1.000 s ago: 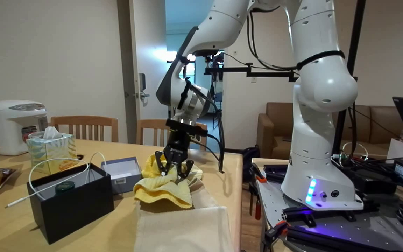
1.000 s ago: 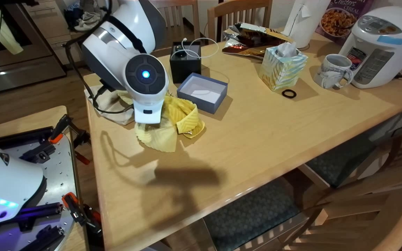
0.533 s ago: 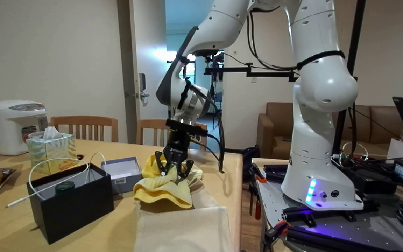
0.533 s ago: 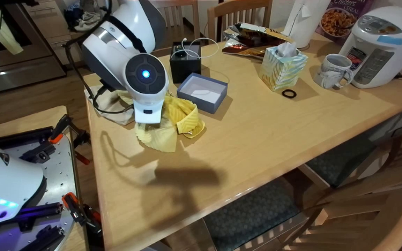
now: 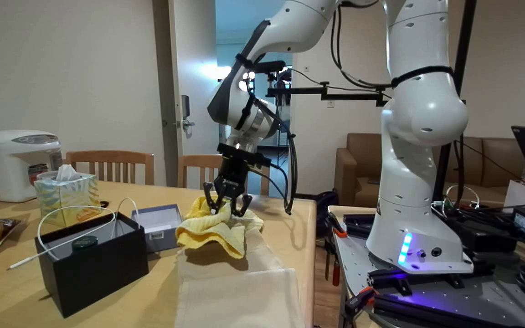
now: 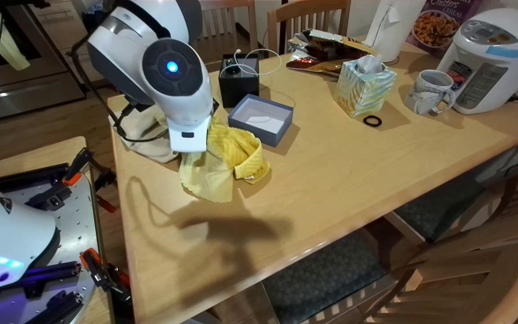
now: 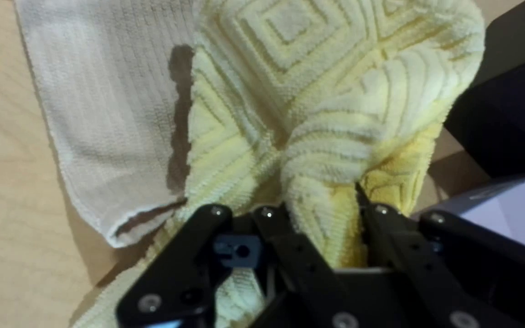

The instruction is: Use the yellow towel to wipe the tabletop

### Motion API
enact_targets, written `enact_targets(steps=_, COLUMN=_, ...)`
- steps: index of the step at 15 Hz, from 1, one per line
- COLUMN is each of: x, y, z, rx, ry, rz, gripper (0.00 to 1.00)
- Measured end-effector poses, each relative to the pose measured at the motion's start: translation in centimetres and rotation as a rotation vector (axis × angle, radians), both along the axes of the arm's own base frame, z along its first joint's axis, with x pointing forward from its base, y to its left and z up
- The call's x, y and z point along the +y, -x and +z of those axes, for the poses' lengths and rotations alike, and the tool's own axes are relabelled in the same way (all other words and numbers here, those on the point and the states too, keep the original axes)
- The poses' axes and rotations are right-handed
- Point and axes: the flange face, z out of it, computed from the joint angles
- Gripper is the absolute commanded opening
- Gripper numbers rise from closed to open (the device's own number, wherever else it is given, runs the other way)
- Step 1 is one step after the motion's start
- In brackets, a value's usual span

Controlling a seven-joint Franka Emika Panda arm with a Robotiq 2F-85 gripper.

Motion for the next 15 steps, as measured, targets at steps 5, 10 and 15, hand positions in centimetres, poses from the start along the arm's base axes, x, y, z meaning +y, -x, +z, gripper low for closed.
enact_targets(steps=5, x=-1.3, y=2.3, z=4.4, rx=0.001, ry=0.153, rz=-0.106, gripper=0.08)
enact_targets(steps=10, x=-2.7, y=4.9, z=5.6, rx=0.108, ry=0.265, rz=-0.244, gripper=0.08)
enact_targets(steps=15, x=-6.2, y=5.9, z=4.3, rx=0.249, ry=0.335, rz=-0.395, gripper=0.08)
